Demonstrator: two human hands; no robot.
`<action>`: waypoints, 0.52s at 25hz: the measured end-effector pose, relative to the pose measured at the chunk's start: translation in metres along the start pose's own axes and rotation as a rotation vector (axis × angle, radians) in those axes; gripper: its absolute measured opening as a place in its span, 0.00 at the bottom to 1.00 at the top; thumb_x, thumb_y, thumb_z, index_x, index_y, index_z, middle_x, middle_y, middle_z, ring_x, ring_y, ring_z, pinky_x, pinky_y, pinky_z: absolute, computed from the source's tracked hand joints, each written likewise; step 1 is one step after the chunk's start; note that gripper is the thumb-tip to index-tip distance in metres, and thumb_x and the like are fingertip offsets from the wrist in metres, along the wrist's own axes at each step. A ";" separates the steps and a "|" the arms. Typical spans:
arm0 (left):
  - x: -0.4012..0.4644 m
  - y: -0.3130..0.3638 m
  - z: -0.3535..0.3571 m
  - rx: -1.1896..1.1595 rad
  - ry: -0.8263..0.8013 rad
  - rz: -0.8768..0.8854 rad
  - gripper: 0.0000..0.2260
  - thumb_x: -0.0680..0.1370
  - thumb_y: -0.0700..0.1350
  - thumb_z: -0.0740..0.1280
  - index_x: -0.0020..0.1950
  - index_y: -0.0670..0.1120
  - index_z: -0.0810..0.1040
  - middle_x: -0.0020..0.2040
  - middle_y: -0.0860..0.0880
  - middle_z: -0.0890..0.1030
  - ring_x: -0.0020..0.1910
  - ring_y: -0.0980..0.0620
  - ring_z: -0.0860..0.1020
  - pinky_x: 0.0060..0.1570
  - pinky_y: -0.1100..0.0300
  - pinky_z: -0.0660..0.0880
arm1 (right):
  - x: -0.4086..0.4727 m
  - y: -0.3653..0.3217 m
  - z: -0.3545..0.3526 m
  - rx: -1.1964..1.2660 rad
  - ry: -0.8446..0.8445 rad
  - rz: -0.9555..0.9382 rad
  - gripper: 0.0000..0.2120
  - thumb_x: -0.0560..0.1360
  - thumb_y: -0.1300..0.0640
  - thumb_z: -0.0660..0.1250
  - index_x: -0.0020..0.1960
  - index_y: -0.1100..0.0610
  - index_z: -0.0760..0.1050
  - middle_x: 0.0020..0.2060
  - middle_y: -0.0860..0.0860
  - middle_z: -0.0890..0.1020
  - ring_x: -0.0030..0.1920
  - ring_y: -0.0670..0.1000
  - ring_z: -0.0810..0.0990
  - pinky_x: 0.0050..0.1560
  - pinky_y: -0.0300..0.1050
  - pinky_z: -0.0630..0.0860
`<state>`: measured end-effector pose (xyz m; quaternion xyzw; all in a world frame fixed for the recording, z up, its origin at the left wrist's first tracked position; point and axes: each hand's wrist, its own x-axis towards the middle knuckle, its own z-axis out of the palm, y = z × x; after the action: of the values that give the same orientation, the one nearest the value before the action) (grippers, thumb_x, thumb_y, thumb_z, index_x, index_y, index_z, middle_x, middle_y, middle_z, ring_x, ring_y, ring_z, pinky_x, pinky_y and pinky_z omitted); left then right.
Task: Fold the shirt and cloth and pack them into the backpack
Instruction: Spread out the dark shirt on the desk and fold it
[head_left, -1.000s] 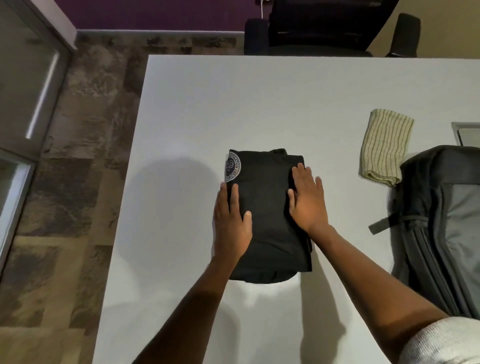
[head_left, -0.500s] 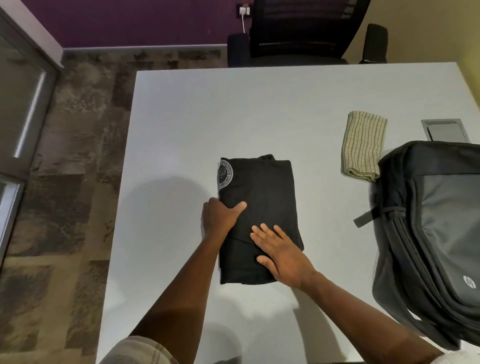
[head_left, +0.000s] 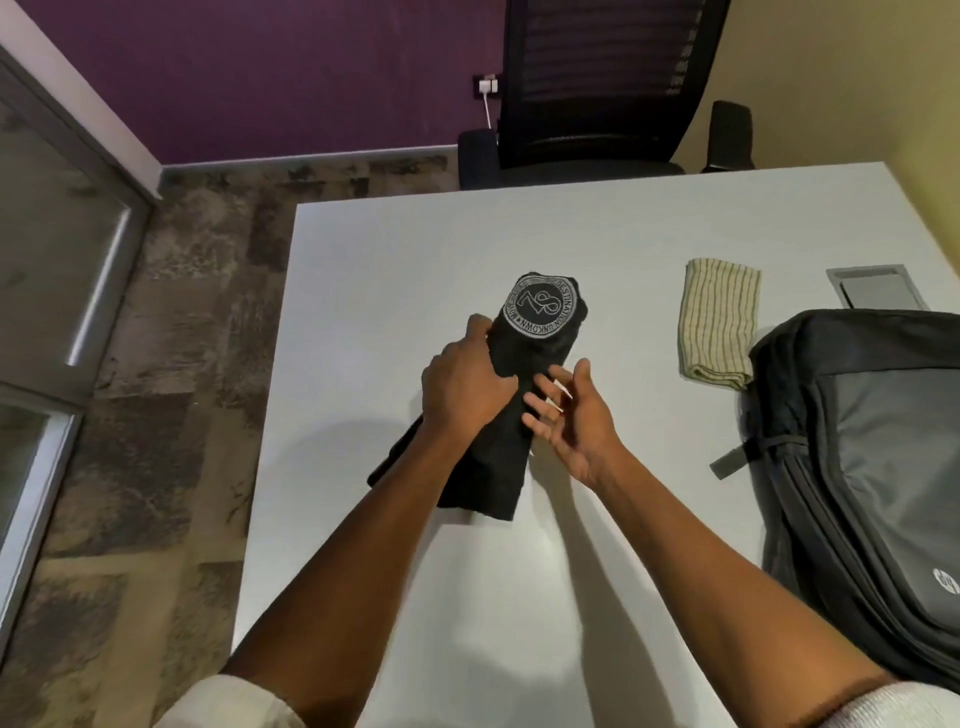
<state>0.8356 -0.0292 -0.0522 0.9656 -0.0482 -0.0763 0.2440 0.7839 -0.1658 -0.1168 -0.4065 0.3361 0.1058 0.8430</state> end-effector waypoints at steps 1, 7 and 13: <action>0.004 0.008 -0.012 0.076 0.058 0.105 0.23 0.73 0.49 0.71 0.66 0.50 0.69 0.52 0.46 0.83 0.50 0.41 0.81 0.46 0.52 0.73 | 0.006 -0.010 0.006 0.124 -0.063 0.028 0.32 0.80 0.32 0.51 0.72 0.53 0.68 0.67 0.54 0.76 0.67 0.58 0.76 0.67 0.58 0.72; -0.007 -0.002 0.003 0.486 0.328 0.550 0.25 0.76 0.41 0.67 0.74 0.51 0.69 0.47 0.46 0.78 0.40 0.44 0.77 0.38 0.51 0.71 | 0.023 -0.038 0.006 0.395 -0.028 0.102 0.28 0.82 0.39 0.55 0.73 0.57 0.71 0.66 0.61 0.78 0.66 0.63 0.76 0.68 0.67 0.69; -0.110 -0.069 0.133 0.528 -0.080 0.523 0.39 0.67 0.40 0.79 0.76 0.50 0.68 0.58 0.43 0.78 0.51 0.43 0.77 0.51 0.48 0.77 | 0.002 0.006 -0.100 -0.023 0.247 0.319 0.30 0.79 0.35 0.59 0.65 0.60 0.75 0.58 0.61 0.82 0.54 0.62 0.83 0.53 0.61 0.80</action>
<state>0.7081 -0.0163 -0.1875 0.9465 -0.3208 -0.0340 -0.0042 0.7350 -0.2373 -0.1663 -0.3675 0.4960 0.1912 0.7631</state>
